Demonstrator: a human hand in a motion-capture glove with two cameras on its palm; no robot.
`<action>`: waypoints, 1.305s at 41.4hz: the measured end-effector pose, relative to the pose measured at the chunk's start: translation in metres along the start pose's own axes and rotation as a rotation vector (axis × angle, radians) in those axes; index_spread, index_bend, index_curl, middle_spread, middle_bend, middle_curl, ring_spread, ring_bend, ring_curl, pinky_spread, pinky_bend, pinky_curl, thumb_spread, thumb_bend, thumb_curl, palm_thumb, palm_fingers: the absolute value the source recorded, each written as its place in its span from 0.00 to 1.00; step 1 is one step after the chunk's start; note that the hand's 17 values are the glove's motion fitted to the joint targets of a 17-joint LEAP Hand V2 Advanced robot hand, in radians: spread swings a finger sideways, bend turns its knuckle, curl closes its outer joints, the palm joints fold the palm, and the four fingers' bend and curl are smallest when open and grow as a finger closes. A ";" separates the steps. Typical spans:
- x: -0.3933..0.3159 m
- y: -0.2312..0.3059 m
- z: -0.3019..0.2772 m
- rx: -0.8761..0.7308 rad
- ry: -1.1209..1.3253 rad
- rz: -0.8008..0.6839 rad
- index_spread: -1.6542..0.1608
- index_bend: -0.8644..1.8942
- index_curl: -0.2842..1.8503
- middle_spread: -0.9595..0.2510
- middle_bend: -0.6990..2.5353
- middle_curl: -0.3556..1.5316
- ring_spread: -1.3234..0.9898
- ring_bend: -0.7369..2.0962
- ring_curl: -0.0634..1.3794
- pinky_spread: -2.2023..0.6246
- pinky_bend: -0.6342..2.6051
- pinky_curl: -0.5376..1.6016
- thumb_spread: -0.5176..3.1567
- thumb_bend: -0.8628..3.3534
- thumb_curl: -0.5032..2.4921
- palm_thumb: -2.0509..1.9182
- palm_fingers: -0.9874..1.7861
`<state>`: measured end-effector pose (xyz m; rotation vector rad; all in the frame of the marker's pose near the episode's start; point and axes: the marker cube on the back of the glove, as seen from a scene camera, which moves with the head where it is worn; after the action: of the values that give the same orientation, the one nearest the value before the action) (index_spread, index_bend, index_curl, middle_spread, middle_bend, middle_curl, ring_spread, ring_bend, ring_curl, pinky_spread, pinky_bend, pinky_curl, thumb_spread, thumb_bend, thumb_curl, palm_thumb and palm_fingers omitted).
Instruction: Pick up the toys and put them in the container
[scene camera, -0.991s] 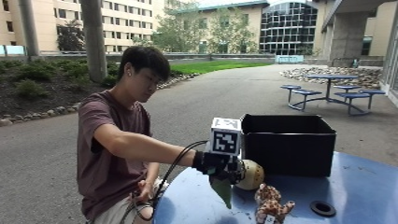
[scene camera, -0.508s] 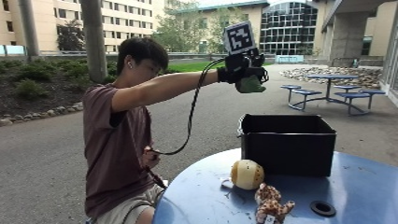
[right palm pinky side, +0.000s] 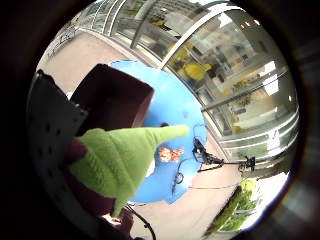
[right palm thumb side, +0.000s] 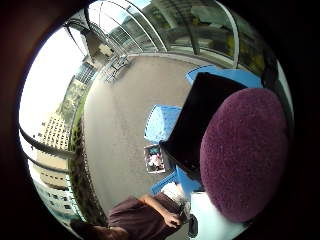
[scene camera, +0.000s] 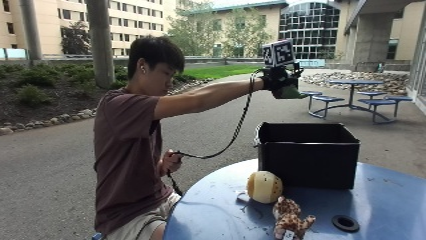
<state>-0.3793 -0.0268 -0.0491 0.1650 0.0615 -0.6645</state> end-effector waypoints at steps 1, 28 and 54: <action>-0.008 -0.004 0.005 -0.009 -0.001 -0.012 0.73 0.66 0.47 0.66 0.62 0.60 0.42 0.75 0.52 0.64 0.47 0.51 0.20 0.22 0.48 0.68 0.68; 0.065 0.034 0.019 -0.442 0.003 -0.009 0.79 0.33 0.30 0.78 0.28 0.42 0.53 0.45 0.32 0.77 0.51 0.49 0.42 0.19 0.37 0.50 0.20; 0.303 0.184 0.148 -0.573 -0.035 0.264 0.78 0.34 0.23 0.72 0.27 0.38 0.52 0.43 0.29 0.77 0.44 0.43 0.48 0.20 0.29 0.51 0.30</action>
<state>-0.0265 -0.0937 0.0883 -0.3853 0.1895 -0.3654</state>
